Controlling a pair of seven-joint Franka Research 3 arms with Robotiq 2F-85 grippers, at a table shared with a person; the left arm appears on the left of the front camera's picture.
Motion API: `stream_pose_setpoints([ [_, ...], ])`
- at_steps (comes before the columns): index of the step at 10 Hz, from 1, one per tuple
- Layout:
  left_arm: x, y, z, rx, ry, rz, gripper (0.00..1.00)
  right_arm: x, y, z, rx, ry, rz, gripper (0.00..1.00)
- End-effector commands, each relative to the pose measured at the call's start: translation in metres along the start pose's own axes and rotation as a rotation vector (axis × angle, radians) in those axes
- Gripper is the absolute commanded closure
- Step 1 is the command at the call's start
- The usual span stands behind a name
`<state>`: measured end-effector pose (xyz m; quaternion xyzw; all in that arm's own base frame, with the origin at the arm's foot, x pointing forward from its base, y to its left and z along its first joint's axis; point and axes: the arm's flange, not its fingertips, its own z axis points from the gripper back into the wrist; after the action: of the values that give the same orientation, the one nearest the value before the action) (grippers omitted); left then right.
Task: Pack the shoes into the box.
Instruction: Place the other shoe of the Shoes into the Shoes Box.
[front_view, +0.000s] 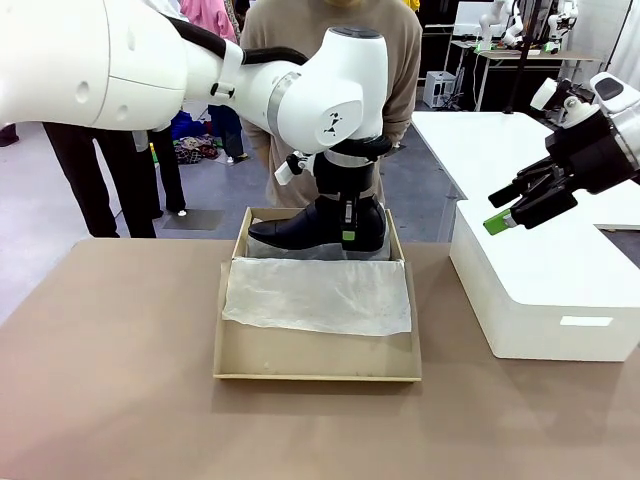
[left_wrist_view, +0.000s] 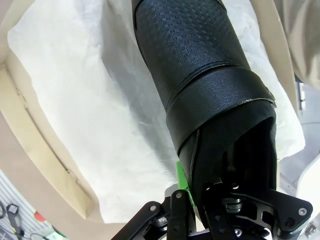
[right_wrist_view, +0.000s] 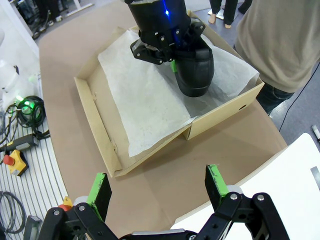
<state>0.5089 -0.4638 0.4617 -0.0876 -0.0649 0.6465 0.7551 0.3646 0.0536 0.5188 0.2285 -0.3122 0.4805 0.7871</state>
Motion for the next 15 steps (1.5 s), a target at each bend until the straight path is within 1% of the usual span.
stream_pose_setpoints([
  [1,-0.002,-0.002,0.003,0.033,-0.015,0.044,1.0,0.0,-0.002,-0.003,0.012,-0.04,0.021,0.0],
  [4,-0.002,-0.005,-0.009,0.032,-0.027,0.059,1.0,0.0,-0.002,-0.003,0.012,-0.04,0.021,0.0],
  [7,-0.002,-0.008,-0.018,0.041,-0.027,0.042,1.0,0.0,-0.002,-0.003,0.012,-0.04,0.021,0.0],
  [11,0.0,-0.009,-0.026,0.027,-0.049,0.044,1.0,0.0,-0.002,-0.003,0.012,-0.04,0.021,0.0],
  [13,0.0,-0.009,-0.028,0.031,-0.041,0.045,1.0,0.0,-0.002,-0.003,0.012,-0.04,0.021,0.0],
  [14,0.001,-0.01,-0.027,0.025,-0.036,0.047,0.87,0.0,-0.002,-0.003,0.012,-0.04,0.021,0.0],
  [15,0.001,-0.01,-0.026,0.029,-0.025,0.043,0.68,0.0,-0.002,-0.003,0.012,-0.04,0.021,0.0],
])
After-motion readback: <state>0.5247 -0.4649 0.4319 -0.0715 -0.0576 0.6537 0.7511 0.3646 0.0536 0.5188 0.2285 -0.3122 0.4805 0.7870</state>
